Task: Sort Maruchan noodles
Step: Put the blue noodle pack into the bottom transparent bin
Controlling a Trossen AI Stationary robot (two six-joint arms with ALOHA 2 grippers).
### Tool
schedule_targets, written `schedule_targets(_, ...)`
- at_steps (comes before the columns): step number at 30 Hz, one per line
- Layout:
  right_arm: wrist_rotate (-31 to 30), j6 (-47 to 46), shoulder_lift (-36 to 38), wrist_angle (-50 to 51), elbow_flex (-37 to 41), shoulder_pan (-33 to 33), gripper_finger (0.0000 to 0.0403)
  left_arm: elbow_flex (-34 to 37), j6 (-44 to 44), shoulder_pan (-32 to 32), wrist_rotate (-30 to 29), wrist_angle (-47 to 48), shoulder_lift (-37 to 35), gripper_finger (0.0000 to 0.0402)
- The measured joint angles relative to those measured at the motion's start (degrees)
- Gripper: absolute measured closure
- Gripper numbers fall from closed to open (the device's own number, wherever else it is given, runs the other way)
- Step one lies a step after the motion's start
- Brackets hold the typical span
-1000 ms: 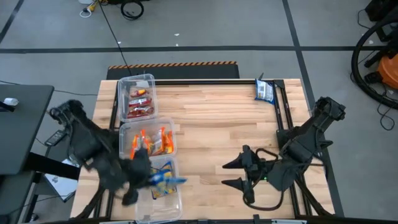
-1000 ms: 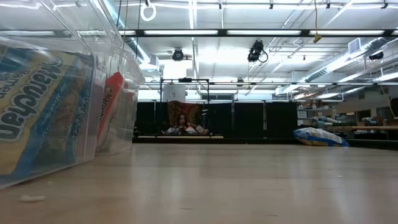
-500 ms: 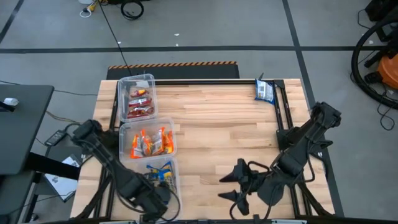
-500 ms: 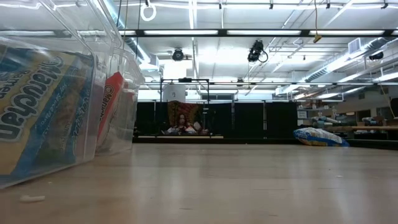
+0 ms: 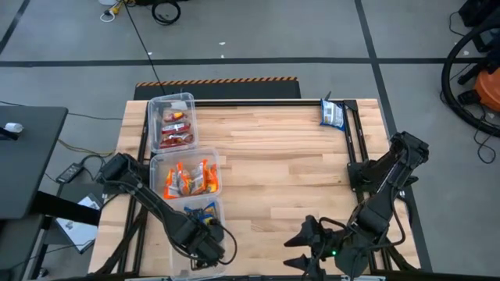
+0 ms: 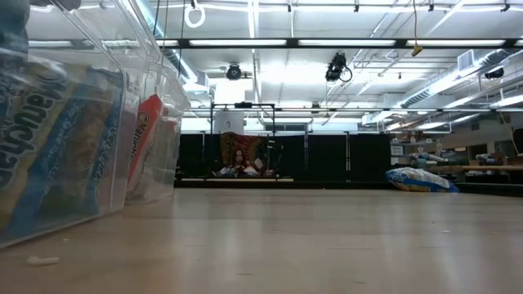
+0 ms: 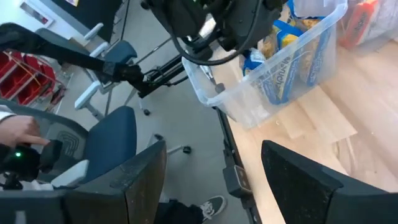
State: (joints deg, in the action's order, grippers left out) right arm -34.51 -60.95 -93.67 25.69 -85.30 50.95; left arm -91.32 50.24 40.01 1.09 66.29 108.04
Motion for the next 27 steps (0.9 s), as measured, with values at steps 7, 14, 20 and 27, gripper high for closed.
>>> schedule_targets(7,-1.9,0.8,0.0,-0.1,0.0,0.0,0.0135,0.2,-1.4,0.0,-1.5,5.7,-0.1,0.0317)
schedule_targets(14,-1.6,2.1,0.0,1.5,0.0,-1.4,0.0135,0.2,-1.4,0.0,-2.1,9.3,-0.4,0.0291)
schedule_targets(20,-0.3,3.6,0.0,2.1,0.0,-3.2,0.0135,0.3,-1.2,-0.6,-4.1,11.1,-2.9,0.0272)
schedule_targets(27,2.1,-4.3,1.6,15.1,0.0,-6.9,0.0135,0.2,0.6,-1.0,-5.1,11.2,-9.1,0.0269)
